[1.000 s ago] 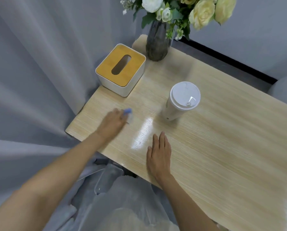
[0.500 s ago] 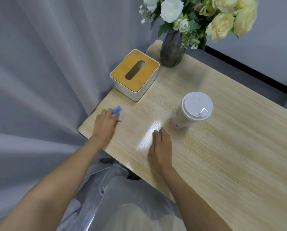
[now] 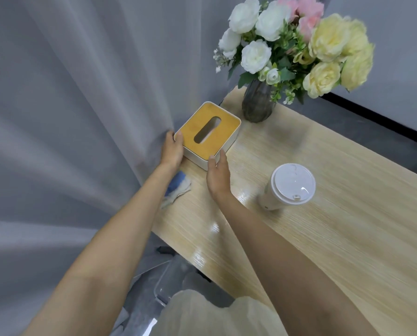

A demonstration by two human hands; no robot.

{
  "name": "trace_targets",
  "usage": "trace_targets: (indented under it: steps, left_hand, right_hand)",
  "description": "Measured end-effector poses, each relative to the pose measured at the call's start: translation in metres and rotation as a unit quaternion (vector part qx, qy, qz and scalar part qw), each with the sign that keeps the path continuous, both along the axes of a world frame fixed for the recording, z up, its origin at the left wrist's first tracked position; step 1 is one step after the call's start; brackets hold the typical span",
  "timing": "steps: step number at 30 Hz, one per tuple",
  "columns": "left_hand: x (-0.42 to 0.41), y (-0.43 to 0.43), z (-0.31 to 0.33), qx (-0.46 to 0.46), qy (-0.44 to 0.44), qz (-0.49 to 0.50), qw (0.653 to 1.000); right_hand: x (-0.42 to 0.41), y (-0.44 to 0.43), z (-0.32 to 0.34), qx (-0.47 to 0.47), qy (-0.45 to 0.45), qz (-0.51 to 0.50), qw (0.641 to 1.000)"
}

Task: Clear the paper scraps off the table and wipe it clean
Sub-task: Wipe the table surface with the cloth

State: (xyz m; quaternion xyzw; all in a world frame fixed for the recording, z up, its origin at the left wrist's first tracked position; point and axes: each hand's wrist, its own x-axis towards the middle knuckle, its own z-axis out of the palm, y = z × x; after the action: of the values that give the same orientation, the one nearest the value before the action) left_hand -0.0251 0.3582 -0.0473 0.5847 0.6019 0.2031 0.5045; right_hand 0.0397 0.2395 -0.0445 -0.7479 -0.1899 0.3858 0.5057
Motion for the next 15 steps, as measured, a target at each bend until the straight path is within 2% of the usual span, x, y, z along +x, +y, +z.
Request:
trace_targets:
  steps: [3,5,10,15]
  left_hand:
    - [0.009,0.002,-0.004,-0.001,-0.02,0.023,1.0]
    - [0.008,-0.008,-0.005,0.022,0.01,0.009,1.0]
    - [-0.016,-0.044,-0.02,0.029,0.022,-0.003,0.999]
    - [-0.038,-0.072,-0.017,0.026,0.01,-0.005,1.0]
  right_hand:
    - [0.0,0.006,-0.002,0.005,0.033,-0.021,0.999]
    - [0.0,0.002,-0.004,0.0,0.047,-0.065,0.997]
    - [-0.008,-0.03,-0.013,-0.013,-0.008,-0.063,0.998]
    - [-0.033,-0.067,-0.011,-0.017,-0.02,-0.097,0.995]
